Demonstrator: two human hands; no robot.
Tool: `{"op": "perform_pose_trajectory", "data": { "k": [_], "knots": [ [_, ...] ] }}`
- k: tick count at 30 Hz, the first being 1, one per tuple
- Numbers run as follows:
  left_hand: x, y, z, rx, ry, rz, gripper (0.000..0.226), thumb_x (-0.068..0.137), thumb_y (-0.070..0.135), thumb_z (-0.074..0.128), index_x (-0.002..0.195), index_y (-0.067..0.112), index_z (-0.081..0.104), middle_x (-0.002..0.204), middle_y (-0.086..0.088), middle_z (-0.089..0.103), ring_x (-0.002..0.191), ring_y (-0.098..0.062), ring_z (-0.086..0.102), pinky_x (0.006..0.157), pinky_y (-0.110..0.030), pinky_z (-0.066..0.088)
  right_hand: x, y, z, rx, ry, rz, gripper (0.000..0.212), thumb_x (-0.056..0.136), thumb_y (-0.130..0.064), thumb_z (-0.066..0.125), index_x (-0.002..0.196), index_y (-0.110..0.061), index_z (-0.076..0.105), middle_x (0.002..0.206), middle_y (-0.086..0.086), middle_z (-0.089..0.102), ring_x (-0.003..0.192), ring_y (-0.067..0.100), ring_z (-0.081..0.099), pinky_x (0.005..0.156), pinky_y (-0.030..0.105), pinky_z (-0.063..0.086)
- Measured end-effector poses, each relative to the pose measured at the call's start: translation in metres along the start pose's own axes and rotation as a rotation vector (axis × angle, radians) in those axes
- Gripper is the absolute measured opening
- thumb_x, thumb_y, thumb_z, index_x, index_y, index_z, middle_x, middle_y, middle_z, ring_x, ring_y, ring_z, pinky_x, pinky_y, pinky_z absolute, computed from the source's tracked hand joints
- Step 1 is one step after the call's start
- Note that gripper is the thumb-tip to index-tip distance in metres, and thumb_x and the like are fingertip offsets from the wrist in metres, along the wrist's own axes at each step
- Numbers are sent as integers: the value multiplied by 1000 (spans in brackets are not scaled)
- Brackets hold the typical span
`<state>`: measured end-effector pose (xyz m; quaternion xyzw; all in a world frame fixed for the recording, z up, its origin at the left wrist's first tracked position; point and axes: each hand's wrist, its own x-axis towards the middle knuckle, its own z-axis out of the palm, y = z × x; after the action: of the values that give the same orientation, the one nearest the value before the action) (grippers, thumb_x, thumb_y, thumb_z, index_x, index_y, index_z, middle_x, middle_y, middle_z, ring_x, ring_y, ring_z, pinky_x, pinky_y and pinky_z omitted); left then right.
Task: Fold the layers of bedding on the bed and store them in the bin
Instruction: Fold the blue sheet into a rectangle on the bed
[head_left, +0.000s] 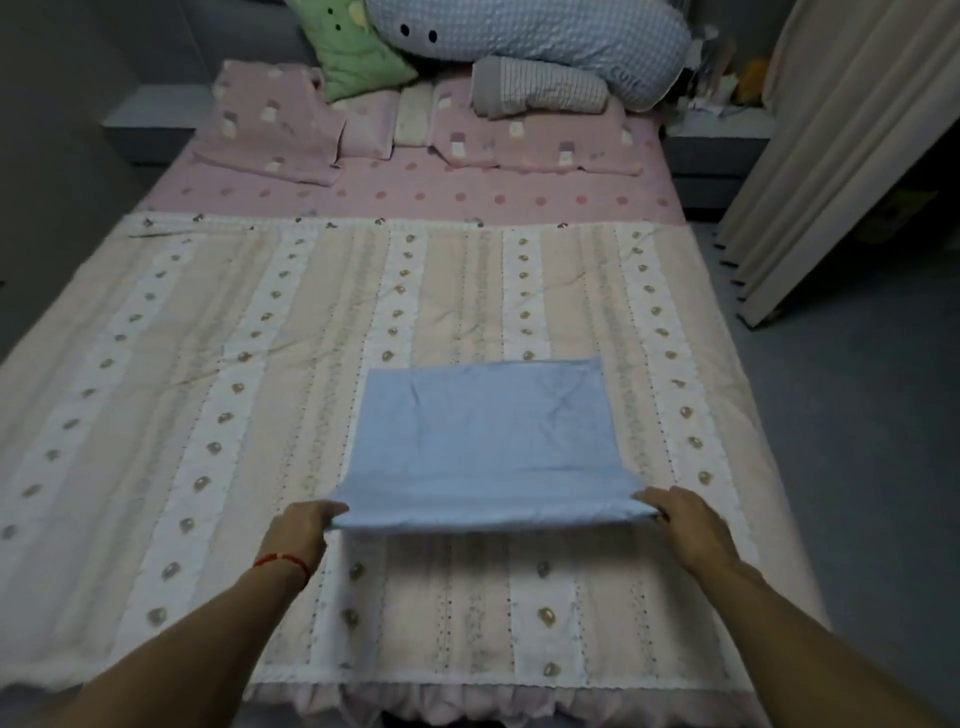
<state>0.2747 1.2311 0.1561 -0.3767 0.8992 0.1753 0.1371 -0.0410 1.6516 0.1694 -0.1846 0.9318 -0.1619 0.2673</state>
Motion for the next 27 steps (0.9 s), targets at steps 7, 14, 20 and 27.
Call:
{"op": "perform_pose_trajectory", "data": {
  "k": [7,14,20,27],
  "knots": [
    [-91,-43,64,-6,-235,20,64,83,-4,52,130,38,66,133,-1,67,122,-26,62,101,-31,45,-98,55,67,-37,-81,-101,21,99,-31,64,110,-48,61,120,-6,62,110,16,56,101,32,43],
    [-128,-90,85,-24,-294,68,47,80,10,66,101,51,74,108,10,77,104,-15,70,80,-23,47,-128,73,79,-100,-153,-141,44,97,-16,65,105,-59,71,116,-33,67,106,-5,63,87,13,47],
    [-140,-105,80,-84,-191,136,30,72,18,67,81,47,70,82,9,74,81,-19,71,63,-24,46,-146,52,61,-98,-171,-138,38,97,-17,65,97,-54,74,100,-36,71,96,-11,66,77,9,48],
    [-106,-61,-14,-500,8,-29,6,90,20,72,87,24,69,79,6,71,75,-17,65,64,-28,49,-100,0,-3,-18,83,-139,16,102,-36,52,97,-46,63,90,-17,70,83,7,67,71,28,48]
  ]
}}
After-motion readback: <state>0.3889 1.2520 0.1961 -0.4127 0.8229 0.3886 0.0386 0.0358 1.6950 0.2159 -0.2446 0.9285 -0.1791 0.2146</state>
